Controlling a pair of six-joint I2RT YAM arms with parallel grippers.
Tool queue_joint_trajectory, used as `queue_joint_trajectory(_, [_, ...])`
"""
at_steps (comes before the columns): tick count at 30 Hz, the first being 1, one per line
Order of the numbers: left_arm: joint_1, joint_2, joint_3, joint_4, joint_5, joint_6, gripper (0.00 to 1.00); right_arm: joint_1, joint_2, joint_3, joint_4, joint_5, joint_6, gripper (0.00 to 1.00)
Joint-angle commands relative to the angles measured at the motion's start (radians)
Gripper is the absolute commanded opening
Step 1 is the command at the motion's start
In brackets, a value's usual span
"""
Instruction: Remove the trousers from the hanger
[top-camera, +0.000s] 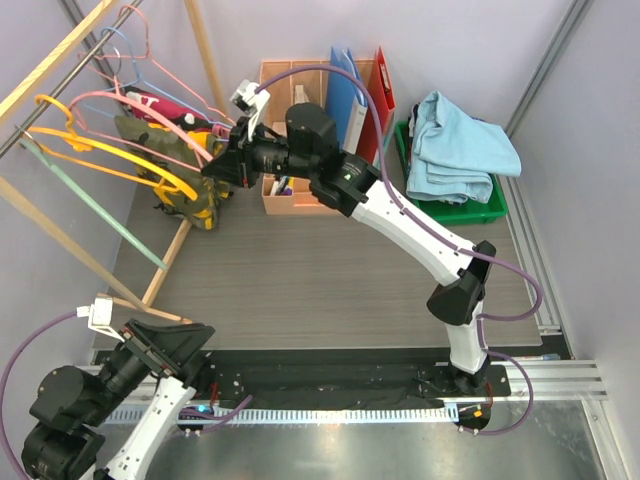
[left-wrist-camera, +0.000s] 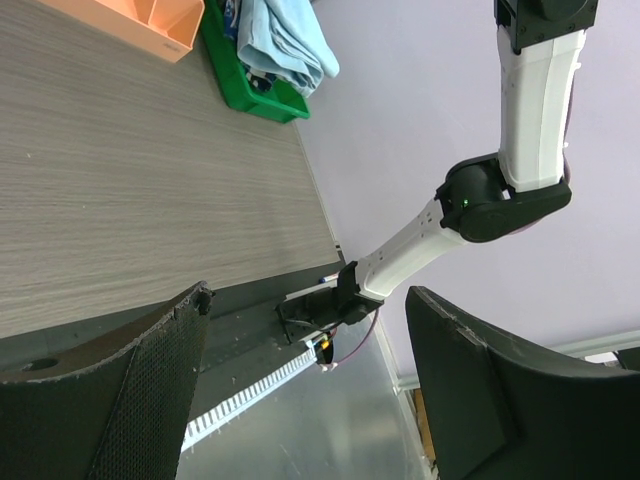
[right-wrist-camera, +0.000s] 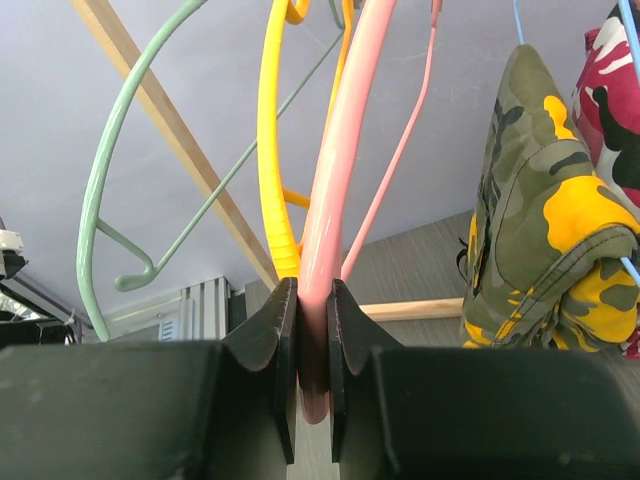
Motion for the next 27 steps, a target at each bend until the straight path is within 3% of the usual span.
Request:
queue_joint_trajectory(1, [-0.003, -0.054, -0.002, 0.031, 0.004, 0.011, 0.79, 0.003, -0.027, 0.091, 0.115, -0.022, 0.014, 0.01])
queue_joint_trajectory(12, [-0.003, -0.054, 0.018, 0.029, 0.002, 0.011, 0.79, 0.021, 0.034, 0.159, 0.109, -0.029, 0.024, 0.01])
queue_joint_trajectory(27, [-0.004, -0.052, 0.035, 0.092, 0.053, -0.003, 0.79, 0.040, 0.028, 0.070, 0.092, 0.004, -0.023, 0.01])
